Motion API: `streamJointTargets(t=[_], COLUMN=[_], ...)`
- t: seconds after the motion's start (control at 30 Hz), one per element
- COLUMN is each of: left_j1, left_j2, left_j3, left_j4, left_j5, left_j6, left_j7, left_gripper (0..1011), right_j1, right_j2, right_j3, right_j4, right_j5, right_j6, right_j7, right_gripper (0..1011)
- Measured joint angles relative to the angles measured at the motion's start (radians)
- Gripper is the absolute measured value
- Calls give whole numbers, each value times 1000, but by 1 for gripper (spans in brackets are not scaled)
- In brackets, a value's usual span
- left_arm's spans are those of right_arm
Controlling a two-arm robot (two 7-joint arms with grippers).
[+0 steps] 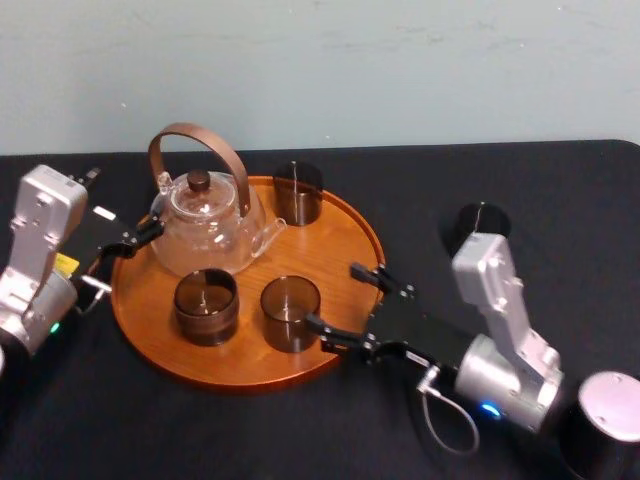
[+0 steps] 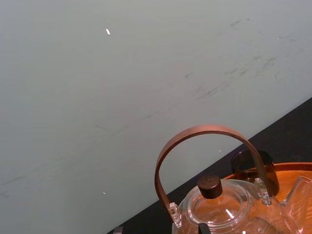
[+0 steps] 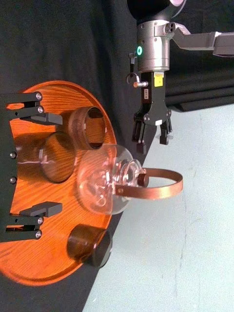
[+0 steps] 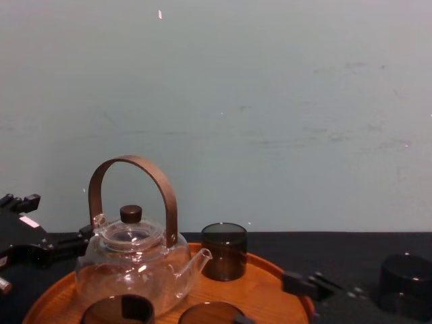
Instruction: Pick up the glass from the table and place it on the tray.
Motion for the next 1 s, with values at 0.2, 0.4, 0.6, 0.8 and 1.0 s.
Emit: streamJointTargets(t=[0.2,0.4,0.6,0.8,1.0], left_j1=[0,0,0,0,0], left_j2=[0,0,0,0,0], left_j3=[0,0,0,0,0], left_j4=[0,0,0,0,0], left_j5=[0,0,0,0,0], left_j6=[0,0,0,0,0], left_j7=[0,0,0,0,0], left_gripper=[1001,1001,1001,1001,1001], right_j1=[-79,-126,-161,-182,-193], right_j2=[45,67,78,80,72], right_j3=[49,86,129,170,217], right_j4=[-35,-38,-30,-8,21], right_j5=[50,78,101,105,104], right_j6=[-48,-79,-101,-111,-114], right_j7=[15,16,9,-18,-44], right_gripper=[1002,1002,1002,1002,1002])
